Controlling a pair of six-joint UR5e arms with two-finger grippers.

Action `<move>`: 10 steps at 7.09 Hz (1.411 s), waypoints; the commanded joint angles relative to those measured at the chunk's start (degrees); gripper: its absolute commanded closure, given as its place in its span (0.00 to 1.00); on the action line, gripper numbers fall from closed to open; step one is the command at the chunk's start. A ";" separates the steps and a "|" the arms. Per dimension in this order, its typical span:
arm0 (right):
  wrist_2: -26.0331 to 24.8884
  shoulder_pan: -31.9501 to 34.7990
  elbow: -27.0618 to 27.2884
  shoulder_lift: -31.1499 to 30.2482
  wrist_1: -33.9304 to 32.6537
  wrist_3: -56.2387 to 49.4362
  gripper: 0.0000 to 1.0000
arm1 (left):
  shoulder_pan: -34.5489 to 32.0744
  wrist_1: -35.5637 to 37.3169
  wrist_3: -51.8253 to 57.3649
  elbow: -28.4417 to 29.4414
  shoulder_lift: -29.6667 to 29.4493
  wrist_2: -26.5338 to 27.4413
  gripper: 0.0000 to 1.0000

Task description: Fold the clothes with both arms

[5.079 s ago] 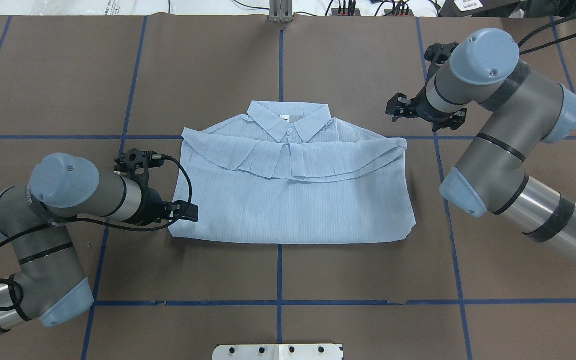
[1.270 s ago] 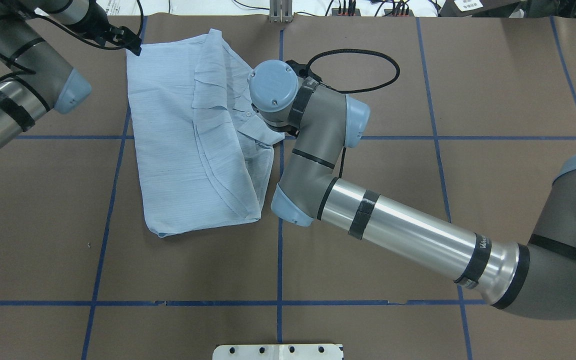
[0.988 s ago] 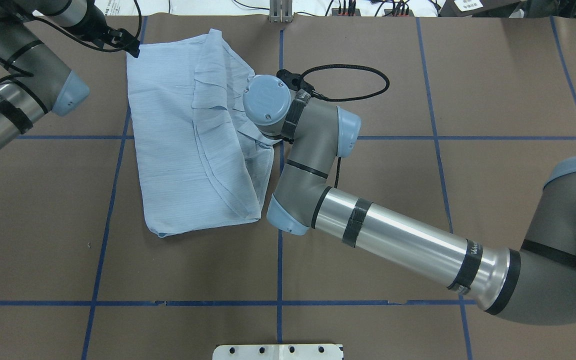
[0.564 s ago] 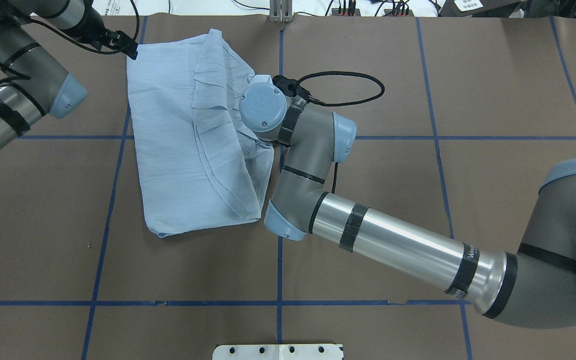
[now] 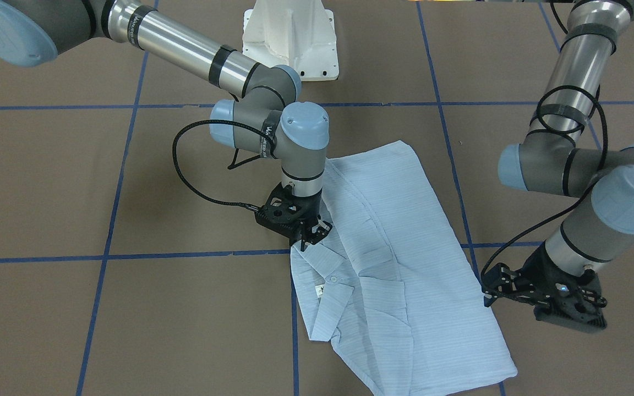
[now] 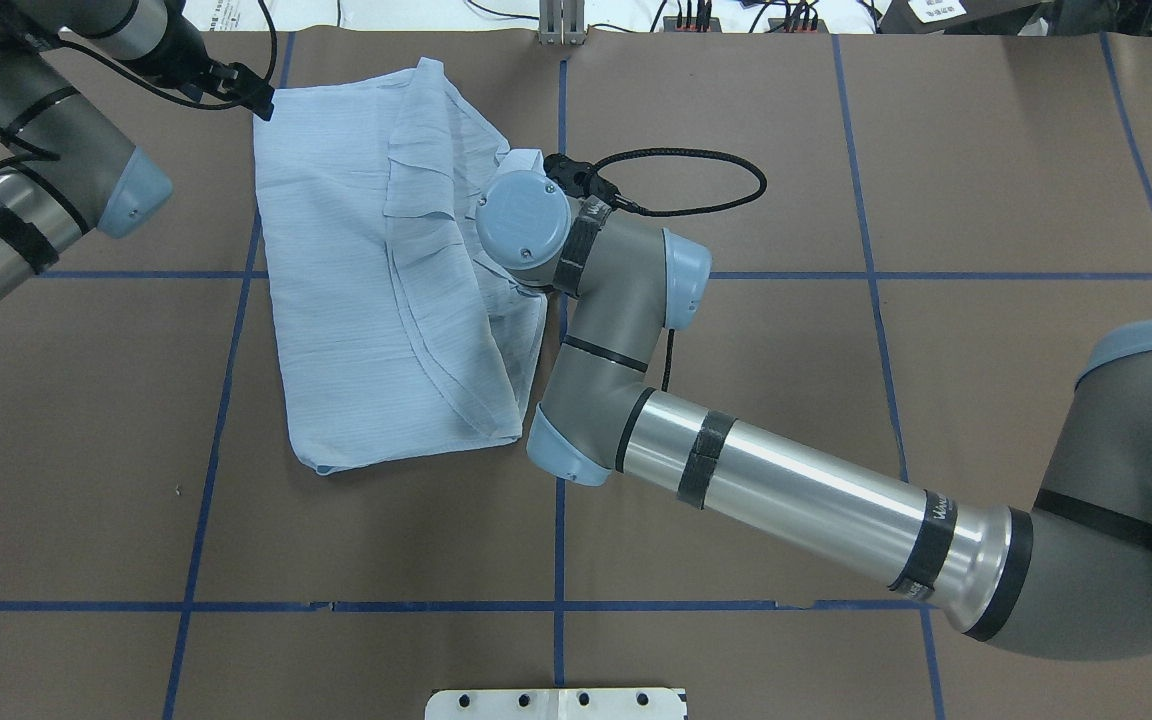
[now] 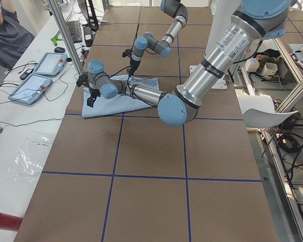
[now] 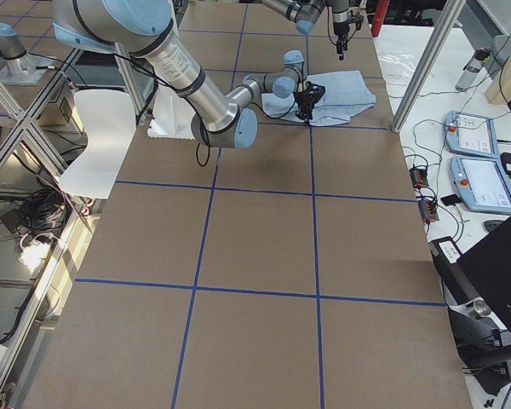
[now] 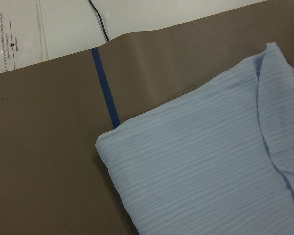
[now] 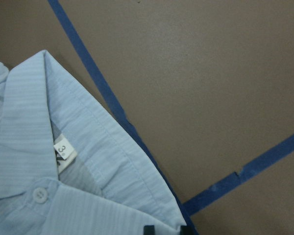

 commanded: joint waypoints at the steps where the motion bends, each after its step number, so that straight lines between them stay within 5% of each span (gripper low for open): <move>1: -0.02 -0.35 0.30 -0.24 -0.04 0.46 1.00 | 0.00 -0.01 0.00 0.00 0.00 0.00 0.00; 3: 0.59 -0.26 6.15 -2.68 -2.66 0.37 1.00 | 0.00 -0.01 0.00 0.00 0.09 0.00 0.00; 6: 0.51 -0.18 29.42 -22.67 -6.46 0.02 1.00 | 0.00 -0.19 0.35 0.00 0.44 0.00 0.00; 9: 0.24 0.26 36.24 -30.81 -6.55 -2.35 1.00 | 0.00 -0.10 0.53 -1.23 1.23 -0.09 0.00; 10: 0.33 0.18 36.60 -30.92 -7.68 -3.75 0.01 | 0.00 -0.10 0.53 -1.32 1.23 -0.09 0.00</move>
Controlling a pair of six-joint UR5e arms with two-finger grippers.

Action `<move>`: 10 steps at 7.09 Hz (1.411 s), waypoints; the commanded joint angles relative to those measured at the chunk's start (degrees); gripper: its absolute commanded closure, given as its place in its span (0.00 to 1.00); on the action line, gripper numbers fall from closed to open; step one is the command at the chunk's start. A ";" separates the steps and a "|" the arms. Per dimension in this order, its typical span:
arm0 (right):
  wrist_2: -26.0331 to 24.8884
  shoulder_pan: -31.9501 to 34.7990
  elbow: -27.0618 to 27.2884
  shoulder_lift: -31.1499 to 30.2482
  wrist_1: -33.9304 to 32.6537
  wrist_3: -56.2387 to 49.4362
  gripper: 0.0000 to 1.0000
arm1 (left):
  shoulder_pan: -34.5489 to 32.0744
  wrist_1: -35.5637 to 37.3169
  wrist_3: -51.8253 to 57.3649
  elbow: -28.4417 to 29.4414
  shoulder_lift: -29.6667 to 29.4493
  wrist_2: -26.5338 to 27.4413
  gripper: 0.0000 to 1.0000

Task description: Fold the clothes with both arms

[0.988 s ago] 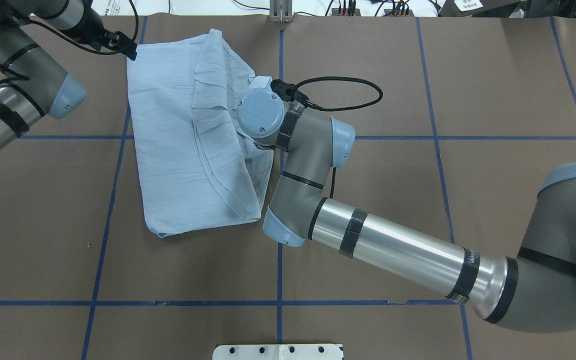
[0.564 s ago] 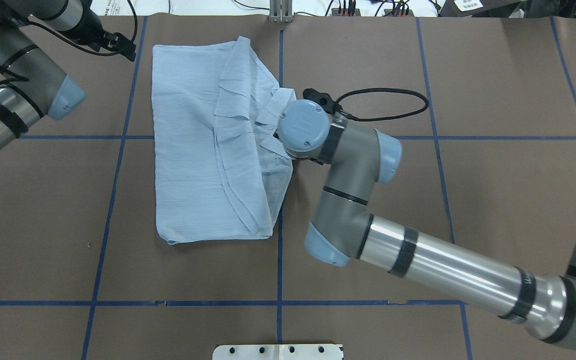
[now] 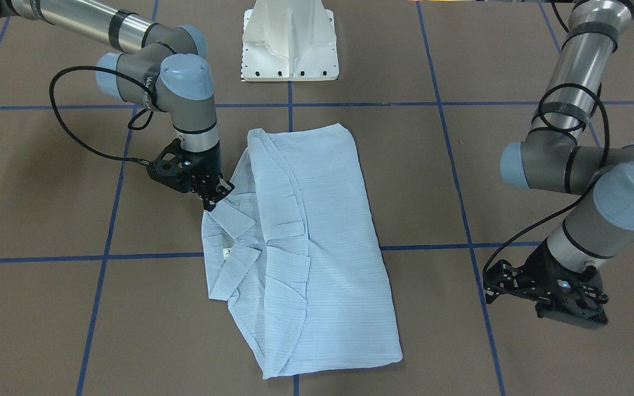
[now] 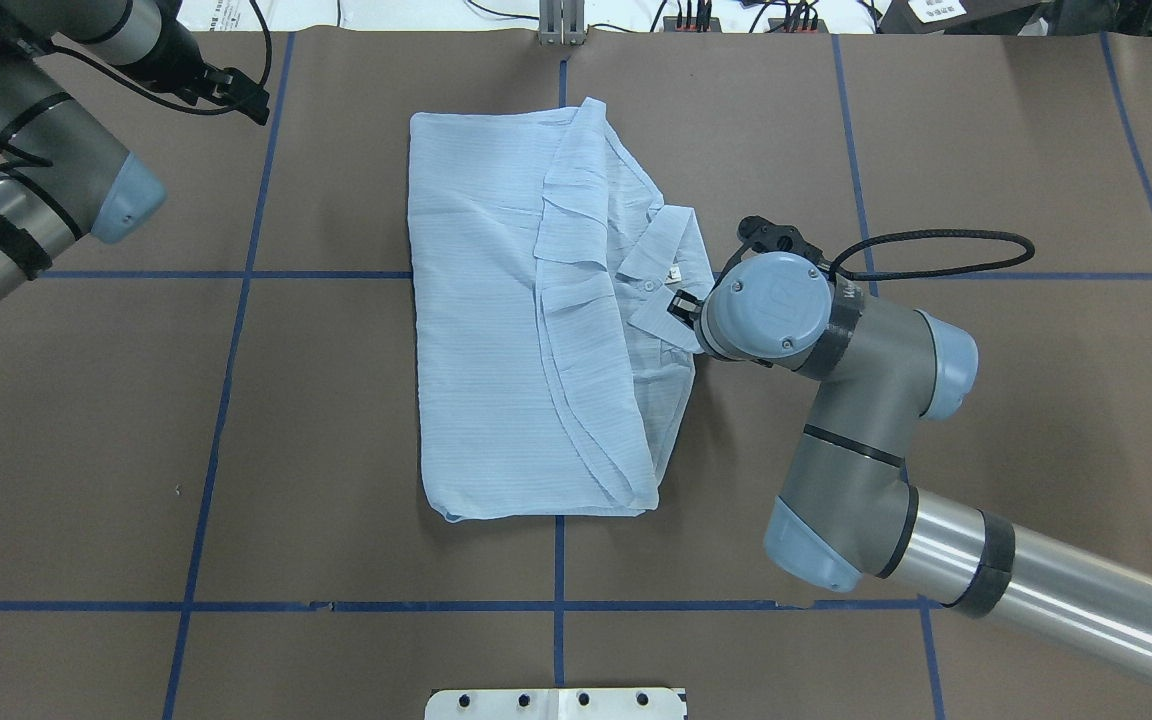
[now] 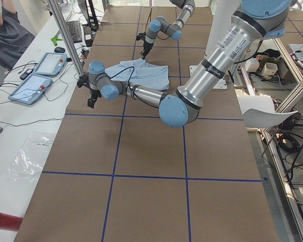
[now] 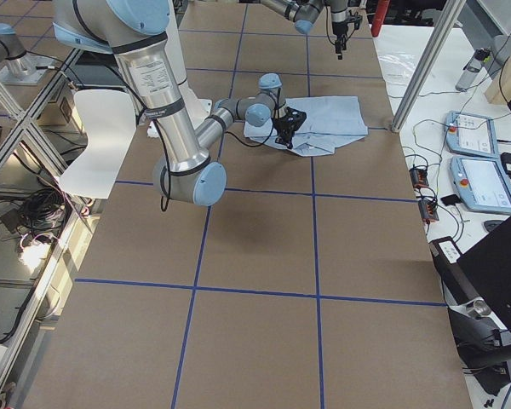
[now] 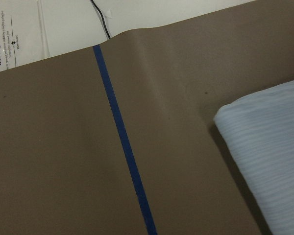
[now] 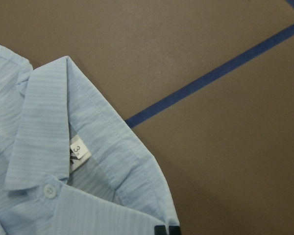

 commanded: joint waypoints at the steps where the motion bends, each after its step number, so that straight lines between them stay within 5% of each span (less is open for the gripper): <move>1: 0.71 0.44 3.30 -0.58 -4.39 -6.01 0.00 | 0.00 0.18 0.10 -0.58 0.14 -0.10 0.00; 3: 9.89 6.22 10.06 0.21 -13.87 -17.61 0.00 | 0.00 0.01 0.01 -1.20 0.84 -0.10 0.00; 7: 8.19 3.53 -17.01 23.81 -14.79 -22.29 0.00 | 0.00 -0.08 0.10 -2.78 2.86 -2.98 0.00; 10: 4.77 0.54 -30.67 33.51 -14.44 -28.01 0.00 | 0.00 0.00 0.10 -3.40 3.30 -3.35 0.00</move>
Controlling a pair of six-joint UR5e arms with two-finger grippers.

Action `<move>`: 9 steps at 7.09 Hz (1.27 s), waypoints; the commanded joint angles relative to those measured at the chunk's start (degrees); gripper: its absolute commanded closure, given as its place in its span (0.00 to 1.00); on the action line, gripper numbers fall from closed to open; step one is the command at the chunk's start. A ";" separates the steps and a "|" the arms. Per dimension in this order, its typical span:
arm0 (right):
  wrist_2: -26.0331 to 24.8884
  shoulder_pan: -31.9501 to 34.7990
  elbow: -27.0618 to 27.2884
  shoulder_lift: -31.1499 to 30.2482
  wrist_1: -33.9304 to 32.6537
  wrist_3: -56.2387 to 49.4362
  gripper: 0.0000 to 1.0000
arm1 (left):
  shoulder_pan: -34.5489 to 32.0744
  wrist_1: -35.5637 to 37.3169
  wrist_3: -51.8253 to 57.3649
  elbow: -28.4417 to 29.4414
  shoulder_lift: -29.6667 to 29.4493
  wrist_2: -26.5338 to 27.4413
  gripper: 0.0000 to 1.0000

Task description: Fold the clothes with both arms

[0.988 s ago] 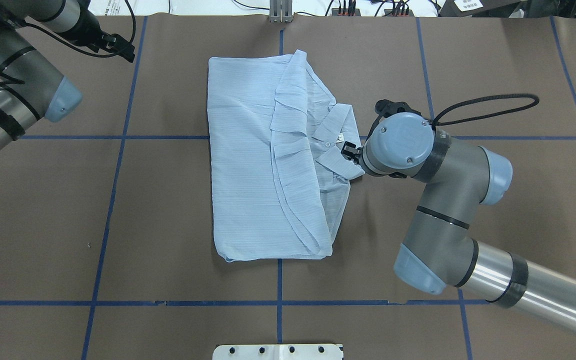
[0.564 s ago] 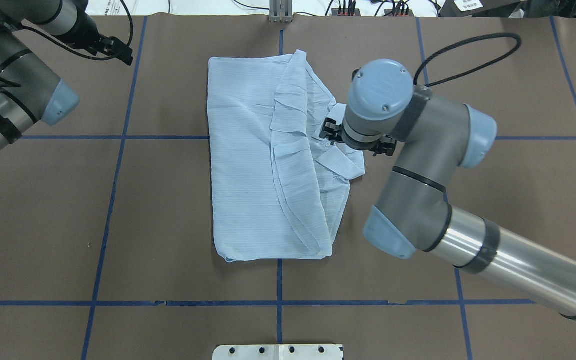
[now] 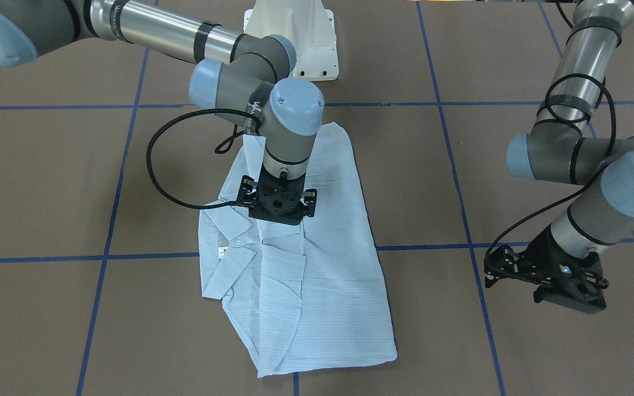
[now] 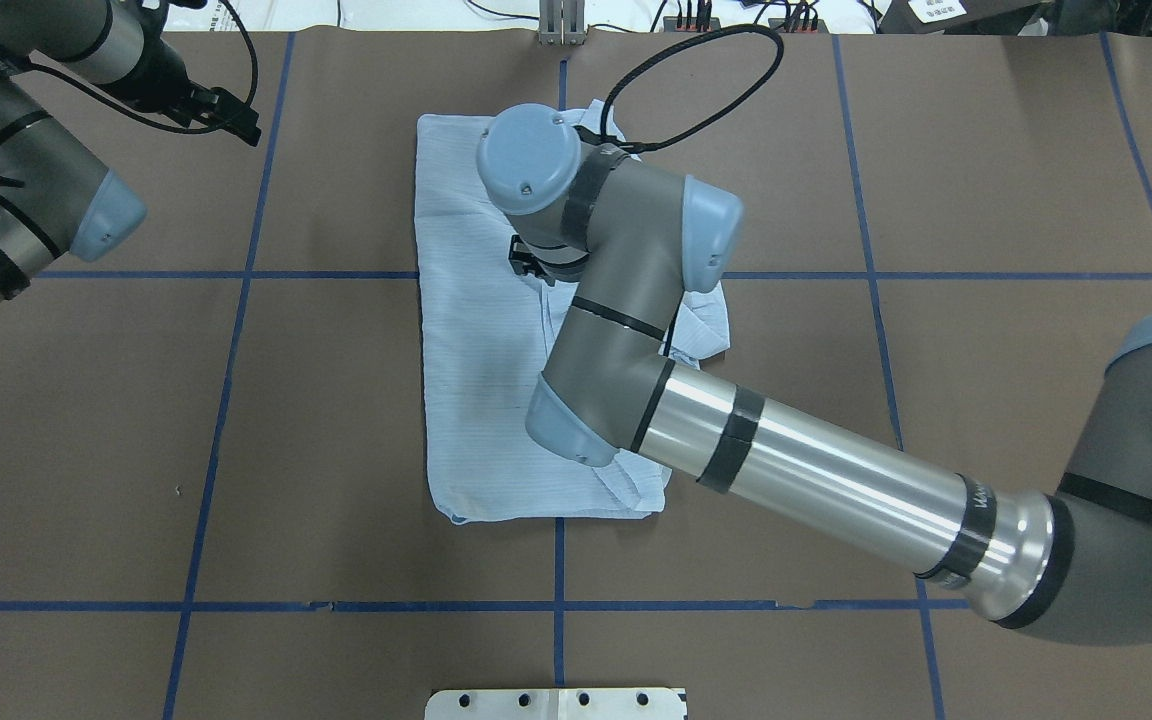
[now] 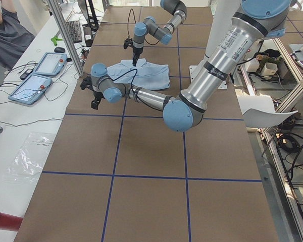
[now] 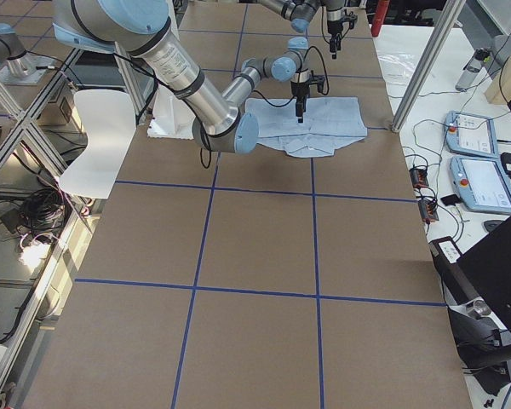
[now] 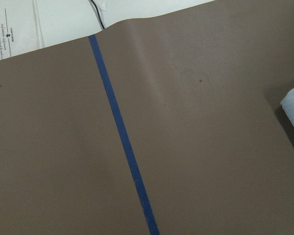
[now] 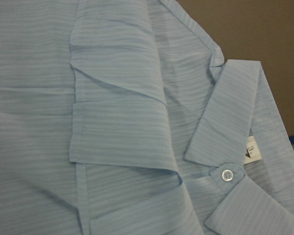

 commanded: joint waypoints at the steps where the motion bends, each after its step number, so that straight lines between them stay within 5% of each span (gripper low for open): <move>1: -2.82 -2.33 -6.26 3.88 0.18 -2.30 0.00 | 0.00 -0.08 0.00 -0.10 0.41 -0.11 0.00; 9: -8.64 -4.27 -11.02 5.03 0.45 -8.11 0.00 | 0.00 -0.08 0.00 -0.45 0.85 -0.11 0.00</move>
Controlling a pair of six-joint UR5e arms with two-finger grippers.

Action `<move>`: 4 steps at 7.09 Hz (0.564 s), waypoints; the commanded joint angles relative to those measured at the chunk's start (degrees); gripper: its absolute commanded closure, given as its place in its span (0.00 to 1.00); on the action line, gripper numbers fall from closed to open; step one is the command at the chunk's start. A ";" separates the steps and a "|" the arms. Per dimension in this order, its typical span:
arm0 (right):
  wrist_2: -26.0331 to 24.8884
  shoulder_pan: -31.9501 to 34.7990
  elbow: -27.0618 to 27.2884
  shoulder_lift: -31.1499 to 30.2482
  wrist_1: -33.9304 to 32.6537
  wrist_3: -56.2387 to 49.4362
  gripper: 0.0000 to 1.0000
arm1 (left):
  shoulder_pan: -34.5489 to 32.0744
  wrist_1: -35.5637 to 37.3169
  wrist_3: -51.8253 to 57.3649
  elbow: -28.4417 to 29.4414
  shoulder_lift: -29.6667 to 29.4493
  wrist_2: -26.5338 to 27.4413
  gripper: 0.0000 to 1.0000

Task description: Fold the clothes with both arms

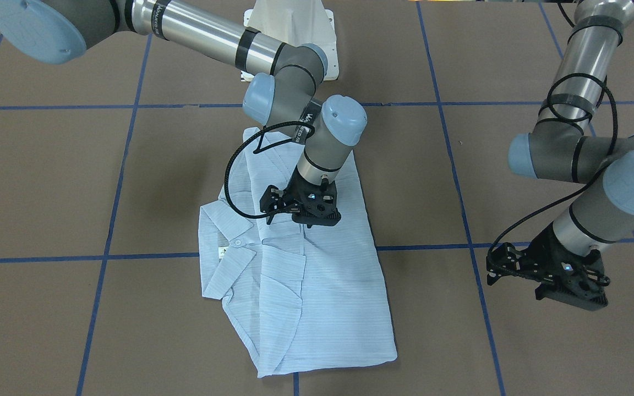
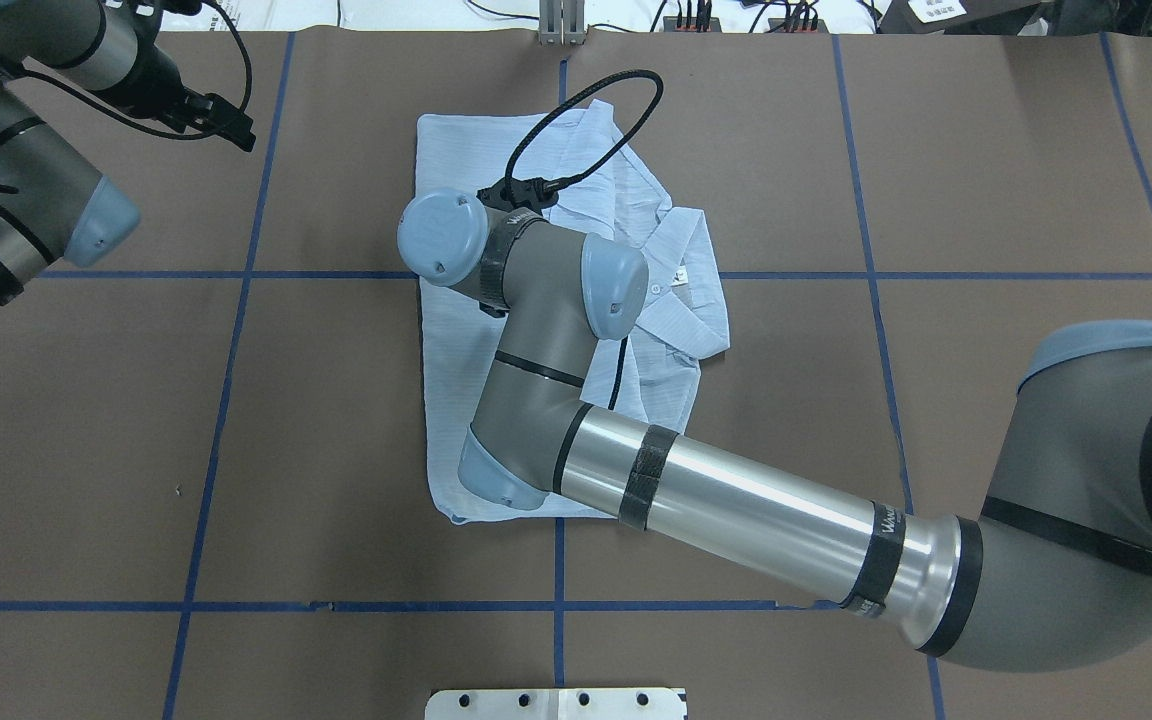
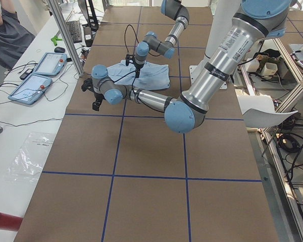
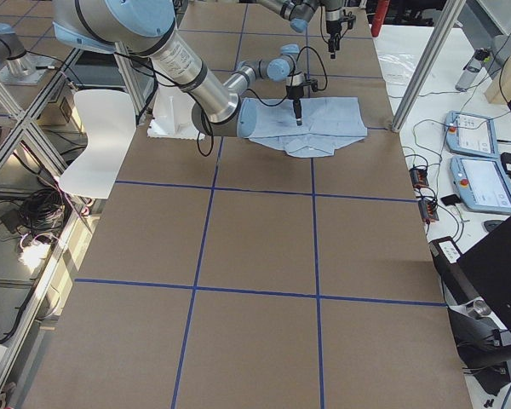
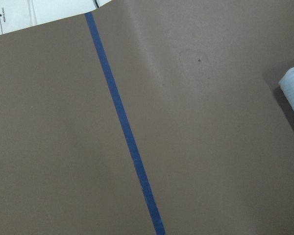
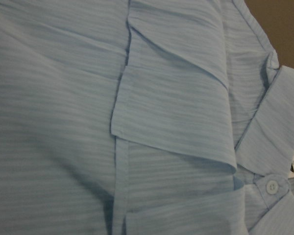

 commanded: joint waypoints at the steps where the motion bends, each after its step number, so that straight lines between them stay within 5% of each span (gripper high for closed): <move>1: -0.15 -0.03 -0.18 -0.09 -0.12 -0.80 0.00 | 0.00 0.00 -0.06 -0.04 0.03 0.00 0.00; 4: -0.50 0.14 -0.89 -0.09 -0.56 -2.02 0.00 | 0.00 0.00 -0.06 -0.56 0.03 0.00 0.00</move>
